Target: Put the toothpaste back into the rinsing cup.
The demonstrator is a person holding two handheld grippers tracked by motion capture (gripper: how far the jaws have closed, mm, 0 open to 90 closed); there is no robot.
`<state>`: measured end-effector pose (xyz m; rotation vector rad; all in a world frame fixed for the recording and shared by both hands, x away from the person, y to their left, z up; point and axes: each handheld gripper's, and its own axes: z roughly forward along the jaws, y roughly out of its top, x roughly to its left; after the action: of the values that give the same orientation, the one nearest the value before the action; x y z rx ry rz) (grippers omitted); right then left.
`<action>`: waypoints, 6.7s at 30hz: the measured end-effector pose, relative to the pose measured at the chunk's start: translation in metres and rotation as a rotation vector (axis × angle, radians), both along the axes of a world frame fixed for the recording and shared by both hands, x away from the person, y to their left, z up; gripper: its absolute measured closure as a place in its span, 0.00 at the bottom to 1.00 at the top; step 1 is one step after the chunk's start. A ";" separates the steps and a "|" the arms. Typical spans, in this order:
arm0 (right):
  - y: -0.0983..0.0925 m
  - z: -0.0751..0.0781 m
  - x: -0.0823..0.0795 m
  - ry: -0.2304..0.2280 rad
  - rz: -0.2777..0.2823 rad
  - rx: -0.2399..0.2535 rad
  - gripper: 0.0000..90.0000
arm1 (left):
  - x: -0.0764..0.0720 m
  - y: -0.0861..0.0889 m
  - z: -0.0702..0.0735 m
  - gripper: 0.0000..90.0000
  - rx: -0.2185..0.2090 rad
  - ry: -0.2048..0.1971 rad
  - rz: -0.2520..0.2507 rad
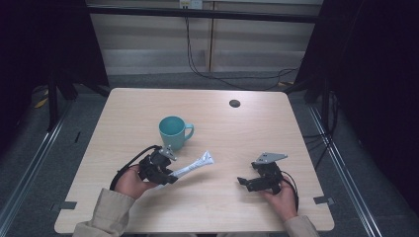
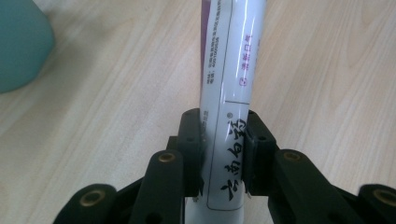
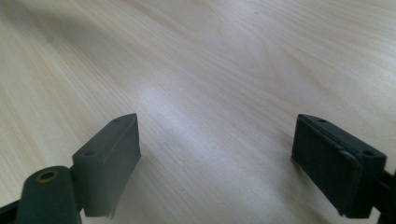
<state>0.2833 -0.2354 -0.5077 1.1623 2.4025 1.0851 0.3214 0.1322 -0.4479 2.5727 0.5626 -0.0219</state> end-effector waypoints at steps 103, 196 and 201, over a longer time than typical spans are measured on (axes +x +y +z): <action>0.081 0.100 0.053 0.171 0.138 0.450 0.81 | -0.015 -0.025 0.008 0.78 -0.296 -0.130 0.079; 0.024 0.013 0.004 -0.006 0.103 0.119 0.20 | 0.010 -0.014 0.083 0.83 -0.495 -0.302 0.250; 0.024 0.009 0.002 -0.005 0.104 0.094 0.19 | 0.014 -0.012 0.088 0.83 -0.514 -0.299 0.261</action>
<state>0.2855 -0.2114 -0.4988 1.0713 2.4564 1.2432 0.3353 0.1201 -0.3599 1.9453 0.6709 0.2679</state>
